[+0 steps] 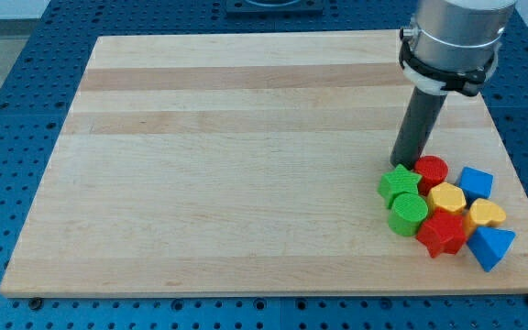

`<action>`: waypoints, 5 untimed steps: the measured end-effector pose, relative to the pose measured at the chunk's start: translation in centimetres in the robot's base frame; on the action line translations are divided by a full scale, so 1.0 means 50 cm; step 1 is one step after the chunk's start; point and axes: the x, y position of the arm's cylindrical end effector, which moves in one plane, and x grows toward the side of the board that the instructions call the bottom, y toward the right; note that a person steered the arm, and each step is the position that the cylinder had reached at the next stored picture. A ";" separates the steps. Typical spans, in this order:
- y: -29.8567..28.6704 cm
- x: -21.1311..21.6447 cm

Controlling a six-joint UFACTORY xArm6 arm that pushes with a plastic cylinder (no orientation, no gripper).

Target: Move your arm to the bottom right

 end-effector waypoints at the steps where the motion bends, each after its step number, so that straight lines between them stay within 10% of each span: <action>1: 0.000 -0.013; 5: 0.291 -0.065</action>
